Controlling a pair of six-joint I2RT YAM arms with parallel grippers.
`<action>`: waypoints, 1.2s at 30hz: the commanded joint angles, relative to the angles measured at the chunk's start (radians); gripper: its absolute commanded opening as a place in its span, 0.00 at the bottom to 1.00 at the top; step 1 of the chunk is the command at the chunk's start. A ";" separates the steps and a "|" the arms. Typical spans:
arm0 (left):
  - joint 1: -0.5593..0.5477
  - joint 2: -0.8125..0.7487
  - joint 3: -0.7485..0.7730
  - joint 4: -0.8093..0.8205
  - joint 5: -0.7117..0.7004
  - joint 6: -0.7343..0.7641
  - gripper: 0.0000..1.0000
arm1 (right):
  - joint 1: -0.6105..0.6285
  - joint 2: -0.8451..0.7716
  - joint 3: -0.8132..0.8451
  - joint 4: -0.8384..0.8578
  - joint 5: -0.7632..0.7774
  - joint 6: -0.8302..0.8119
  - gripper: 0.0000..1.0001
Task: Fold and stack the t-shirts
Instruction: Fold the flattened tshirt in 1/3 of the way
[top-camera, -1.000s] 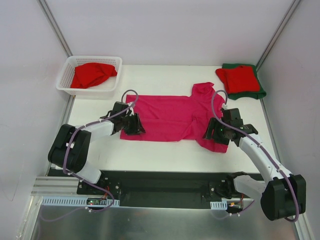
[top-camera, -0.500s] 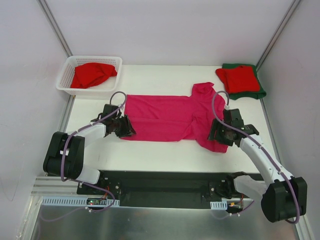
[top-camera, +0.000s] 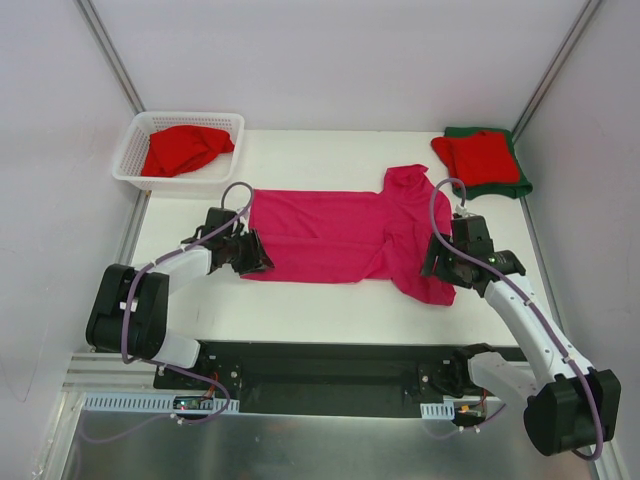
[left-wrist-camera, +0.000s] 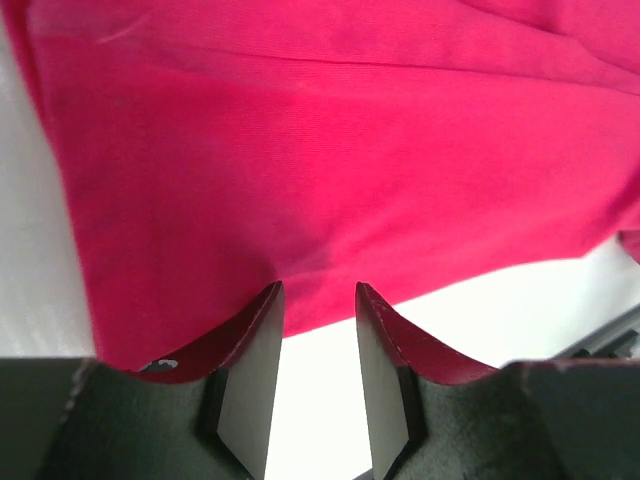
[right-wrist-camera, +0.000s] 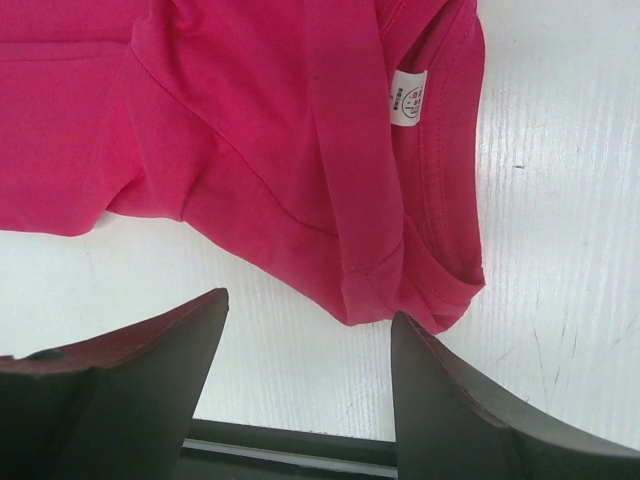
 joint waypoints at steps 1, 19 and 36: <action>-0.003 -0.079 0.004 0.087 0.102 0.004 0.35 | 0.007 0.003 -0.003 0.004 0.017 -0.010 0.70; -0.092 0.153 0.102 0.112 -0.087 -0.007 0.00 | 0.007 0.012 -0.020 0.016 -0.006 -0.002 0.70; -0.100 0.094 0.047 0.008 -0.186 0.001 0.00 | 0.010 0.050 -0.023 0.024 0.009 -0.007 0.70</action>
